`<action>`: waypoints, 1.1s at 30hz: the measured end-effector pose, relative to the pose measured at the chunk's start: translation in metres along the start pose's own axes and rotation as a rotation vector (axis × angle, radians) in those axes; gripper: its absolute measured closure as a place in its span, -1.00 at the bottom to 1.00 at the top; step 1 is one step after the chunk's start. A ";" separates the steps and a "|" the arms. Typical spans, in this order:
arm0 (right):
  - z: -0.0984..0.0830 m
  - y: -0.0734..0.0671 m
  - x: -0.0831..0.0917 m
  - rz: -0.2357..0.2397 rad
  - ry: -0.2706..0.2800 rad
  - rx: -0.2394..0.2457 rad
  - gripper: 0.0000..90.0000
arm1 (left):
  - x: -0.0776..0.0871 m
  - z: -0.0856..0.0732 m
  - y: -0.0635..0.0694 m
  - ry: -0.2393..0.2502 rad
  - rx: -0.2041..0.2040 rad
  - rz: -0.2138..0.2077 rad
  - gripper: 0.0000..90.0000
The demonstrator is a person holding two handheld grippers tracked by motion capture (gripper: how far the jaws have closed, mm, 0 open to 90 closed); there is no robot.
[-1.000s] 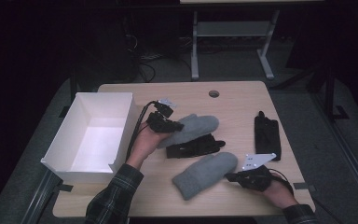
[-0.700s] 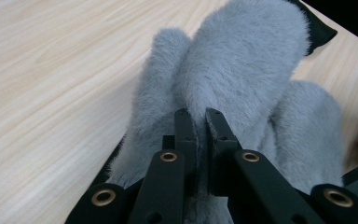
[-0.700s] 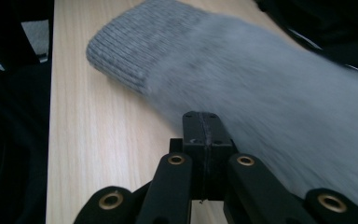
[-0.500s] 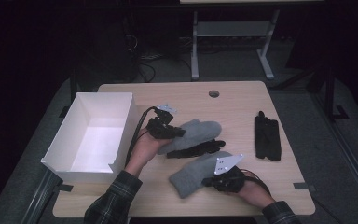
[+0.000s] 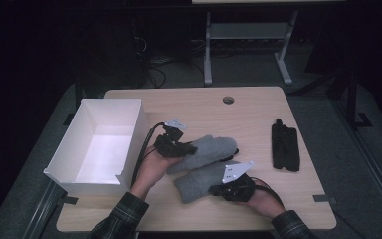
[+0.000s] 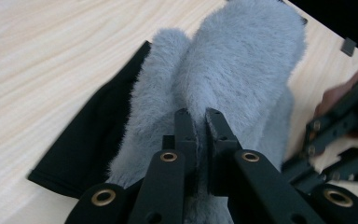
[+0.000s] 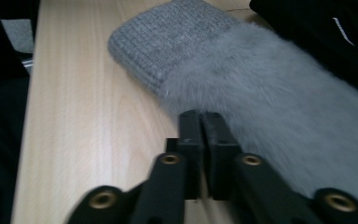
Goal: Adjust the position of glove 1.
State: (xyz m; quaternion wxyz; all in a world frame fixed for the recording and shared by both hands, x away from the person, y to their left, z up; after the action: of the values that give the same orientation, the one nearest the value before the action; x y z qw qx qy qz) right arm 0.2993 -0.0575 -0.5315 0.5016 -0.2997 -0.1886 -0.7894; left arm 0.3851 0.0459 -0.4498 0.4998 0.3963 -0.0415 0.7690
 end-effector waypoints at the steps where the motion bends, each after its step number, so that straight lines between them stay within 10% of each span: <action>1: -0.002 0.002 0.004 -0.008 0.002 -0.003 0.87 | 0.000 -0.002 0.005 -0.001 0.003 -0.005 0.90; 14: -0.077 0.071 0.081 -0.233 -0.031 -0.176 0.30 | -0.026 -0.017 0.035 -0.035 0.036 0.015 0.90; 21: -0.075 0.075 0.082 -0.237 -0.009 -0.182 0.25 | -0.043 -0.027 0.039 -0.070 0.023 0.003 0.82; 27: -0.065 0.072 0.082 -0.221 0.018 -0.192 0.26 | -0.022 -0.019 0.037 -0.007 -0.014 -0.005 0.28; 33: -0.049 0.072 0.089 -0.220 0.071 -0.206 0.33 | 0.017 -0.028 0.027 0.030 -0.057 0.044 0.26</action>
State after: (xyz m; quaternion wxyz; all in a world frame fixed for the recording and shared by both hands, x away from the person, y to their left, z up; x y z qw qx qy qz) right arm 0.3221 -0.1778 -0.5100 0.3850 -0.2989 -0.1202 -0.8648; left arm 0.3449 0.0574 -0.4489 0.4943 0.3692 -0.0648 0.7843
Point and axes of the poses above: each handheld gripper's, and its own axes: x roughly backward along the jaws, z roughly out of its top, y roughly to its right, the point moved 10 cm from there along -x, roughly forward along the jaws, and after that the axes turned 8 degrees about -z, right-handed, at the moved point
